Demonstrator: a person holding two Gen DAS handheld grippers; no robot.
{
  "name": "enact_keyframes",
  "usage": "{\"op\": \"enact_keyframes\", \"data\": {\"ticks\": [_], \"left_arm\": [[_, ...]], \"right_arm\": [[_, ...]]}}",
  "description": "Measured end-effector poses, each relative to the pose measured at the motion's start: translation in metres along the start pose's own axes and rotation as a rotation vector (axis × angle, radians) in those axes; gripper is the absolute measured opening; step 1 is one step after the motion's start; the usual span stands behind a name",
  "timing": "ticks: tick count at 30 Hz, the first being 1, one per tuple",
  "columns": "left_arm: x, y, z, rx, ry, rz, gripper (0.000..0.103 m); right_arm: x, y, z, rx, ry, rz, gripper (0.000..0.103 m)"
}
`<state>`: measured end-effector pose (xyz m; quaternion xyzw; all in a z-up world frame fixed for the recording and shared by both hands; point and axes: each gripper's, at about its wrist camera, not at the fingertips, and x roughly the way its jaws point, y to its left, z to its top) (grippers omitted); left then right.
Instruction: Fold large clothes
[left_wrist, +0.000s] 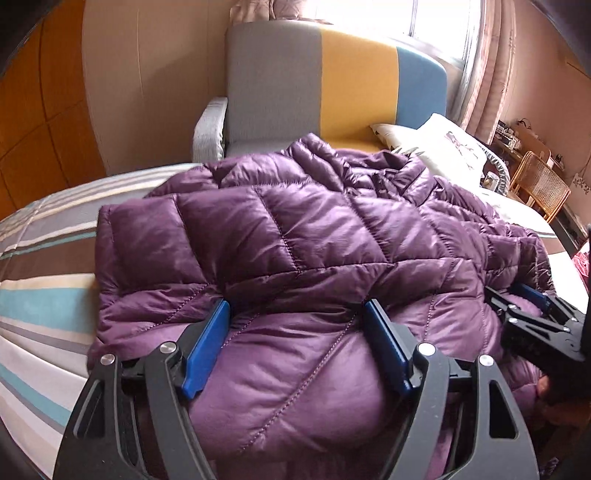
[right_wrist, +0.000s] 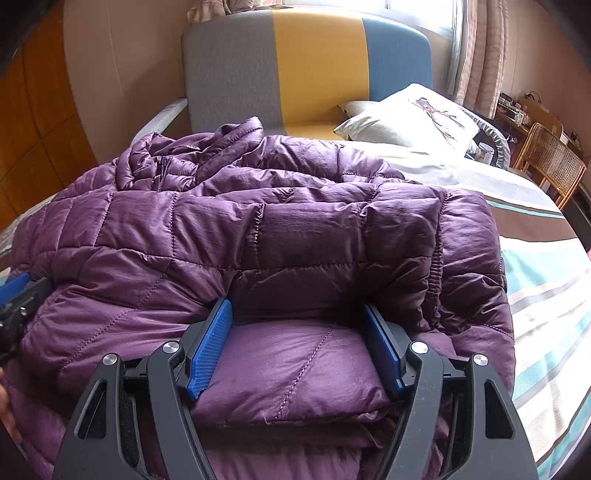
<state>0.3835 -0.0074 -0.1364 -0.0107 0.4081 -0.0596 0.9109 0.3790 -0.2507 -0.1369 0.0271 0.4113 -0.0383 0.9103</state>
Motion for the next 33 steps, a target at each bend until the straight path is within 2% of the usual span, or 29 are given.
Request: {"op": "enact_keyframes", "data": {"ticks": [10, 12, 14, 18, 22, 28, 33], "left_arm": [[0.004, 0.005, -0.001, -0.029, -0.003, -0.025, 0.075], [-0.002, 0.007, 0.0, -0.038, -0.009, -0.028, 0.08], [-0.014, 0.008, -0.001, -0.041, -0.019, -0.02, 0.084], [-0.041, 0.02, -0.008, -0.061, -0.043, -0.011, 0.088], [-0.073, 0.039, -0.028, -0.07, -0.041, -0.006, 0.088], [-0.113, 0.087, -0.081, -0.149, 0.008, -0.005, 0.087], [-0.135, 0.115, -0.127, -0.197, 0.056, -0.015, 0.074]], "right_arm": [[0.0, 0.002, 0.001, -0.005, 0.002, -0.005, 0.071], [-0.004, 0.001, 0.003, 0.005, -0.007, 0.001, 0.074], [-0.012, 0.001, 0.003, 0.016, -0.023, -0.006, 0.082], [-0.038, 0.001, -0.002, 0.059, -0.053, 0.016, 0.086], [-0.066, -0.009, -0.018, 0.067, -0.038, 0.038, 0.087], [-0.095, -0.054, -0.065, 0.129, 0.061, 0.073, 0.087], [-0.118, -0.075, -0.113, 0.144, 0.131, 0.133, 0.086]]}}
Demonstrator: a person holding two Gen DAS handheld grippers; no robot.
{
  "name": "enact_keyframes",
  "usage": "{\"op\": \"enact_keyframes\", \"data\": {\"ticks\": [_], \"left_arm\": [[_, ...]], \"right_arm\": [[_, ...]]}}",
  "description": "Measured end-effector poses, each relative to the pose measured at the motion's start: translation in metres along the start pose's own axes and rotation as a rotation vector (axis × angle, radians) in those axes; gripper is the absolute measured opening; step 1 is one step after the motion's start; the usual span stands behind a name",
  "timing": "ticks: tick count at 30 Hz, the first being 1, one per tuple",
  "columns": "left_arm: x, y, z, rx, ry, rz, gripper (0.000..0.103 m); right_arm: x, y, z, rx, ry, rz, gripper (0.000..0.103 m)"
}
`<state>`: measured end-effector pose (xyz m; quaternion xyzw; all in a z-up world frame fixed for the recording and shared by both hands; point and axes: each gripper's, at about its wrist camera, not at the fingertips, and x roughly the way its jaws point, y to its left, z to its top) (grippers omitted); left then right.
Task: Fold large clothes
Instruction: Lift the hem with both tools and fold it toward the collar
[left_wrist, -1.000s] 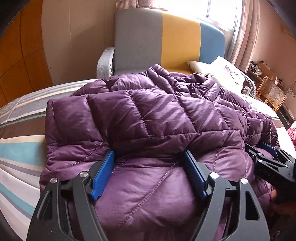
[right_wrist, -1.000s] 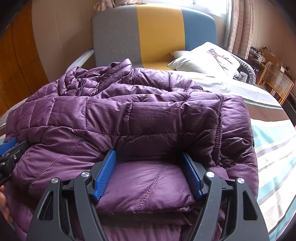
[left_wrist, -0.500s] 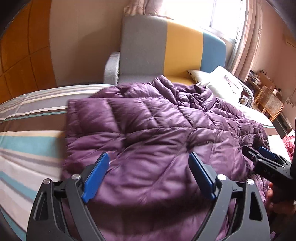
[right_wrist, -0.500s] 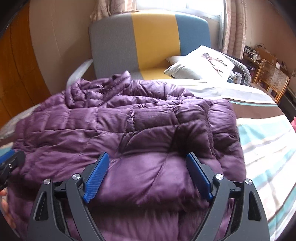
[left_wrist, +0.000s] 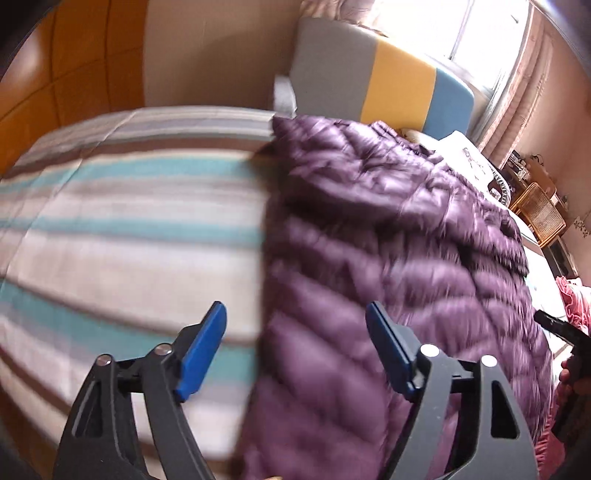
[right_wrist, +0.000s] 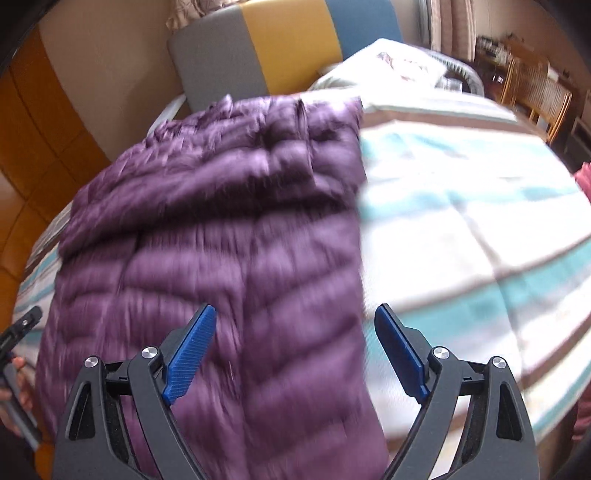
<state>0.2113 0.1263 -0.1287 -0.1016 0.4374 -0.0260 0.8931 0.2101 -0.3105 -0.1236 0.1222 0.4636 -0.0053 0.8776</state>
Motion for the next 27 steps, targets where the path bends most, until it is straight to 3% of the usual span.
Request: {"op": "enact_keyframes", "data": {"ticks": [4, 7, 9, 12, 13, 14, 15, 17, 19, 22, 27], "left_arm": [[-0.013, 0.017, -0.036, -0.026, 0.054, -0.002, 0.073], [-0.027, 0.021, -0.067, -0.016, 0.065, -0.026, 0.066], [-0.035, 0.019, -0.079, -0.001, 0.066, -0.049, 0.056], [-0.044, 0.01, -0.1, 0.037, 0.073, -0.043, 0.054], [-0.046, 0.007, -0.105, 0.049, 0.074, -0.047, 0.054], [-0.048, 0.003, -0.111, 0.063, 0.078, -0.053, 0.047], [-0.049, 0.001, -0.114, 0.069, 0.086, -0.062, 0.032], [-0.053, 0.003, -0.119, 0.055, 0.084, -0.085, 0.018], [-0.057, 0.006, -0.119, 0.04, 0.078, -0.116, 0.011], [-0.069, 0.013, -0.119, 0.005, 0.075, -0.18, 0.006], [-0.103, 0.025, -0.115, -0.025, 0.057, -0.296, 0.005]], "right_arm": [[-0.018, -0.008, -0.04, -0.014, 0.041, 0.01, 0.082], [-0.029, -0.013, -0.066, -0.013, 0.059, 0.012, 0.082], [-0.038, -0.016, -0.087, -0.018, 0.066, 0.017, 0.082], [-0.049, -0.018, -0.111, -0.021, 0.078, 0.034, 0.082], [-0.052, -0.018, -0.117, -0.027, 0.084, 0.042, 0.078], [-0.055, -0.019, -0.122, -0.034, 0.087, 0.045, 0.069], [-0.057, -0.019, -0.127, -0.038, 0.087, 0.052, 0.064], [-0.06, -0.019, -0.135, -0.051, 0.091, 0.07, 0.031], [-0.066, -0.017, -0.14, -0.066, 0.092, 0.11, 0.015], [-0.076, -0.01, -0.139, -0.094, 0.085, 0.135, 0.007], [-0.119, -0.003, -0.132, -0.133, 0.047, 0.242, 0.006]]}}
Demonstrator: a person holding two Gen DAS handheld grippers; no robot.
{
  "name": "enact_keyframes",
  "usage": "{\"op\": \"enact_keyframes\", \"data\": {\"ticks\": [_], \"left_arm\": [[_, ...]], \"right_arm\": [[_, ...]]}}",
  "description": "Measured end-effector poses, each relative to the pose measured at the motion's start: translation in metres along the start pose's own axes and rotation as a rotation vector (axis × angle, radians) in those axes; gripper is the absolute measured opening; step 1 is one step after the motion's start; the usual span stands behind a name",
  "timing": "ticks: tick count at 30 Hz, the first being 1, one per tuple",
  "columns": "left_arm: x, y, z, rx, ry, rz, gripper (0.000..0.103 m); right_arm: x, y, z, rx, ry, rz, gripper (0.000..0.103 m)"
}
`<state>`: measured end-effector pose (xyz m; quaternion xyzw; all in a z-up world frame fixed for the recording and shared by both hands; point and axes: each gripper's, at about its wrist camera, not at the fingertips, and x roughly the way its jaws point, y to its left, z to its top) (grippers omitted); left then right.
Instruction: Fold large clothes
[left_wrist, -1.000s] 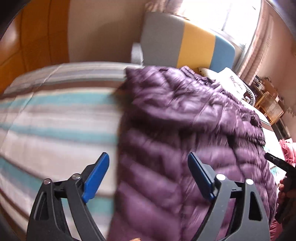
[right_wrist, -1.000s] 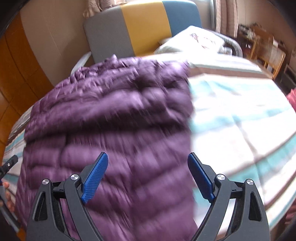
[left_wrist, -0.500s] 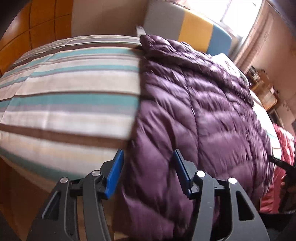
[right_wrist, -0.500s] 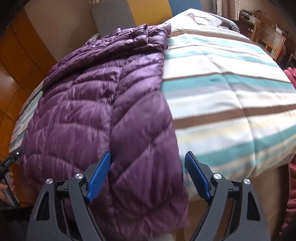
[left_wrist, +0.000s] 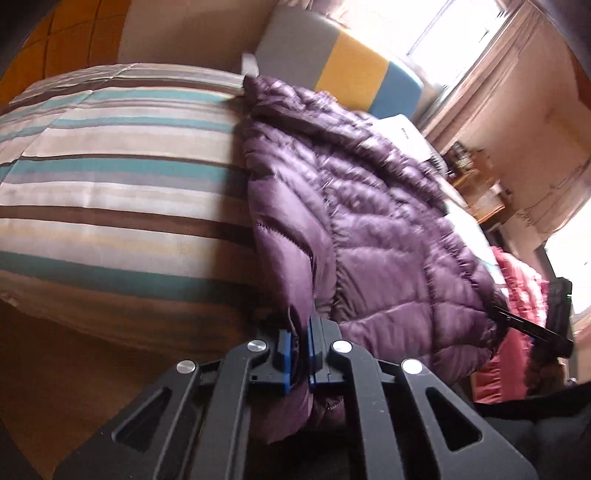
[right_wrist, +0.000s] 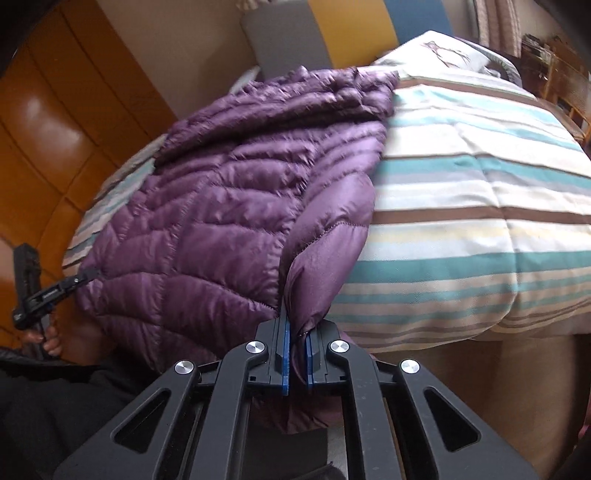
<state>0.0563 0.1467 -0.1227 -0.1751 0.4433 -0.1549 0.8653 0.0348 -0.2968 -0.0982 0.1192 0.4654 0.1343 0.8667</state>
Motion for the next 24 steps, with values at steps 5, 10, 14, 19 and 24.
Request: {"op": "enact_keyframes", "data": {"ticks": [5, 10, 14, 19, 24], "left_arm": [[-0.038, 0.001, 0.021, -0.041, -0.076, -0.165, 0.004], [-0.051, -0.004, 0.063, -0.046, -0.169, -0.245, 0.003], [-0.041, -0.008, 0.102, -0.035, -0.207, -0.265, 0.004], [-0.006, -0.015, 0.157, -0.005, -0.212, -0.218, 0.004], [0.045, -0.014, 0.21, -0.012, -0.186, -0.155, 0.005]], "right_arm": [[-0.041, 0.008, 0.025, -0.032, -0.09, 0.055, 0.006], [-0.056, 0.0, 0.07, -0.007, -0.202, 0.061, 0.005], [-0.047, -0.012, 0.102, 0.051, -0.248, 0.049, 0.005], [-0.007, -0.018, 0.143, 0.095, -0.26, 0.007, 0.005], [0.03, -0.024, 0.176, 0.131, -0.25, -0.047, 0.005]]}}
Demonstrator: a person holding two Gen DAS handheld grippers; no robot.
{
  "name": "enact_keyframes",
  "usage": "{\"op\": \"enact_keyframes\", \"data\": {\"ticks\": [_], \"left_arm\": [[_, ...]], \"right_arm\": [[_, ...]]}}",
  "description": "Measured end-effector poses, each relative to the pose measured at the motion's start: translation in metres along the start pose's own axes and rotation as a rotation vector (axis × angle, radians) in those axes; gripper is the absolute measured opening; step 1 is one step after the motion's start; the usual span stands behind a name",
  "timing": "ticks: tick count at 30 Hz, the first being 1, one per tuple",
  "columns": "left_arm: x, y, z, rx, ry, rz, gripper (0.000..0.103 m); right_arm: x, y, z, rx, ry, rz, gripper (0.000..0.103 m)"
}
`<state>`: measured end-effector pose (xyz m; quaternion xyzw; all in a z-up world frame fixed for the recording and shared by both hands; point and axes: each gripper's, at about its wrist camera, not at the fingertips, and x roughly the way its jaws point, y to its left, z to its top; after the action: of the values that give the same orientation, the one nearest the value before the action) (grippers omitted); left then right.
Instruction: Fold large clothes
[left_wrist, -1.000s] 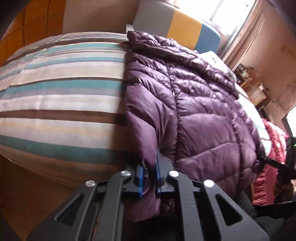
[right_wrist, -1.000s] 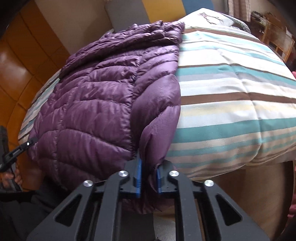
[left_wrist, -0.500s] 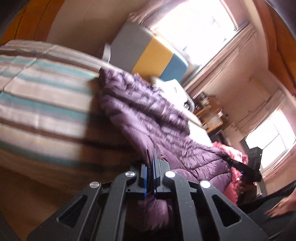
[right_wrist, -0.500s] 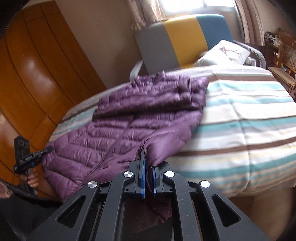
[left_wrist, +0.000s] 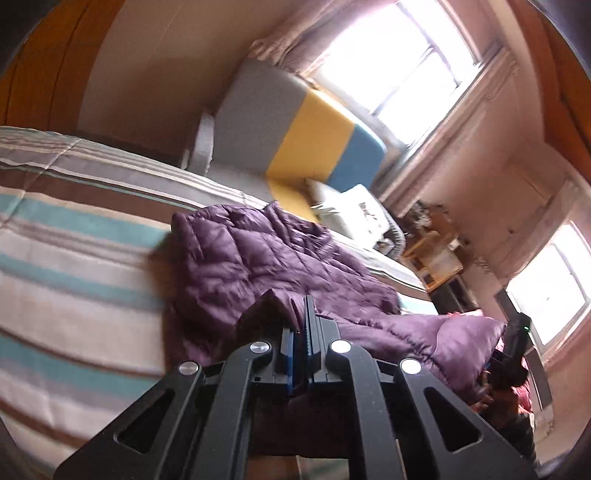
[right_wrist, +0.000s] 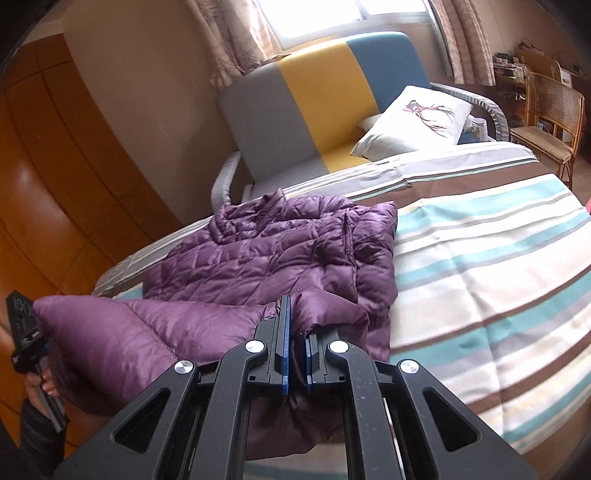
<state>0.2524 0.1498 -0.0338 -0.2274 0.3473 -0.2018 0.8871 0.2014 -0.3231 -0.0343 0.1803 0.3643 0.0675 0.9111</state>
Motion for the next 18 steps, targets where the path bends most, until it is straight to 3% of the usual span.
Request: {"op": "enact_keyframes", "data": {"ticks": [3, 5, 6, 7, 8, 9, 11, 14, 18], "left_arm": [[0.03, 0.01, 0.017, -0.019, 0.022, 0.04, 0.008], [0.046, 0.012, 0.025, -0.025, 0.038, 0.066, 0.014], [0.053, 0.015, 0.03, -0.036, 0.048, 0.066, 0.026], [0.057, 0.019, 0.034, -0.05, 0.041, 0.072, 0.036], [0.057, 0.022, 0.037, -0.067, 0.026, 0.078, 0.061], [0.055, 0.027, 0.04, -0.095, -0.001, 0.08, 0.079], [0.051, 0.036, 0.048, -0.148, -0.033, 0.054, 0.083], [0.045, 0.051, 0.056, -0.182, -0.064, 0.047, 0.086], [0.05, 0.068, 0.036, -0.183, -0.021, 0.066, 0.086]], "right_arm": [[0.019, -0.002, 0.013, 0.031, -0.002, -0.015, 0.01], [0.031, -0.004, 0.019, 0.051, 0.006, -0.027, 0.021], [0.037, -0.006, 0.023, 0.065, 0.009, -0.027, 0.027], [0.042, -0.008, 0.025, 0.083, 0.01, -0.022, 0.042], [0.045, -0.01, 0.027, 0.1, 0.007, -0.015, 0.057], [0.047, -0.013, 0.029, 0.122, 0.004, 0.001, 0.063], [0.049, -0.015, 0.032, 0.153, -0.013, 0.021, 0.079], [0.044, -0.02, 0.034, 0.181, -0.047, 0.05, 0.084], [0.031, -0.031, 0.02, 0.193, -0.058, 0.061, 0.088]]}}
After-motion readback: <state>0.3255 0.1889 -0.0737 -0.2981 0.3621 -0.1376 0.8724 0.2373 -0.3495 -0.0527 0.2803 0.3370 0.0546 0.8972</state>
